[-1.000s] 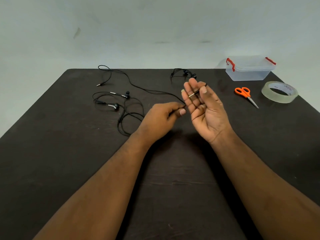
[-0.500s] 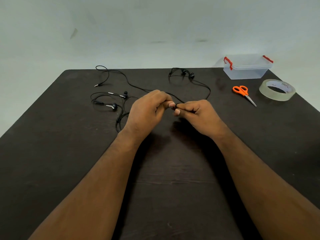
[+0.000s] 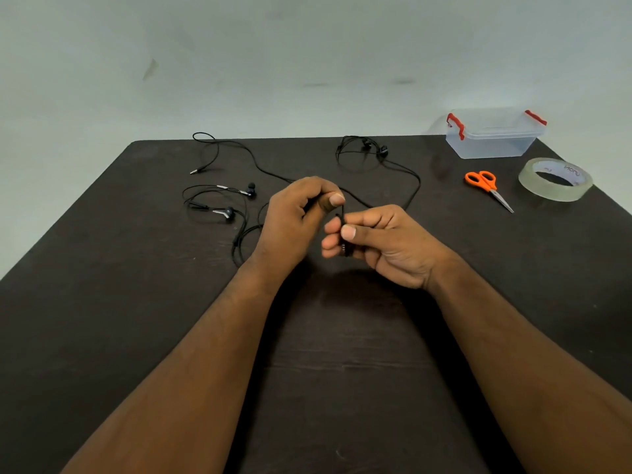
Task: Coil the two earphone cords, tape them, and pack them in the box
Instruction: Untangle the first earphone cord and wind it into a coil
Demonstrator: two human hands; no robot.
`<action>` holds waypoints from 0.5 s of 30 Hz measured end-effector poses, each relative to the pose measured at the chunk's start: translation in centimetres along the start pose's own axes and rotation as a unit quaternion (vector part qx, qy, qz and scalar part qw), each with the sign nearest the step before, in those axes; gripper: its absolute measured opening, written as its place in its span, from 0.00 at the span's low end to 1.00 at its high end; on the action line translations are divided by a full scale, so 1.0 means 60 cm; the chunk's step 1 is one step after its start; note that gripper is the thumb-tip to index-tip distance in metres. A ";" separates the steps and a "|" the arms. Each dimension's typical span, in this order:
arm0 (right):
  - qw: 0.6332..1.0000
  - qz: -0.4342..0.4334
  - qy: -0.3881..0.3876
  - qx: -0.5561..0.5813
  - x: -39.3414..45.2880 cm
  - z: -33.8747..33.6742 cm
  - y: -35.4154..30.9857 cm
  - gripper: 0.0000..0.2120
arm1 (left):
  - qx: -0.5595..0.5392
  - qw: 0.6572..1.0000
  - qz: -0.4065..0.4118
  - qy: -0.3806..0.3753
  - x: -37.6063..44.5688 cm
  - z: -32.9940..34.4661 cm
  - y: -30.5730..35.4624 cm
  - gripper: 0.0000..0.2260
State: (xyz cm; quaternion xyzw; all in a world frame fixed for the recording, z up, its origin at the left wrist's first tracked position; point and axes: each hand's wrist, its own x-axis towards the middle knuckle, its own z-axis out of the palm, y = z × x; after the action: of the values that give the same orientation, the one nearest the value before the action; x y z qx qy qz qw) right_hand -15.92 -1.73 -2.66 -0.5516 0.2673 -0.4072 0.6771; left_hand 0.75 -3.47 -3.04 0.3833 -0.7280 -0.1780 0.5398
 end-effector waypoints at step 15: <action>0.964 -0.187 0.188 0.012 0.015 -0.032 -0.005 0.10 | 0.153 0.966 -0.026 -0.209 -0.007 0.022 -0.010 0.08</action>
State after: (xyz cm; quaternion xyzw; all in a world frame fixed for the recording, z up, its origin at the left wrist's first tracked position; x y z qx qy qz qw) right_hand -17.08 -3.56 -2.77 -0.4973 0.2774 -0.6259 0.5329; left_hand -0.16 -3.77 -4.18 0.4341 -0.8331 -0.1548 0.3058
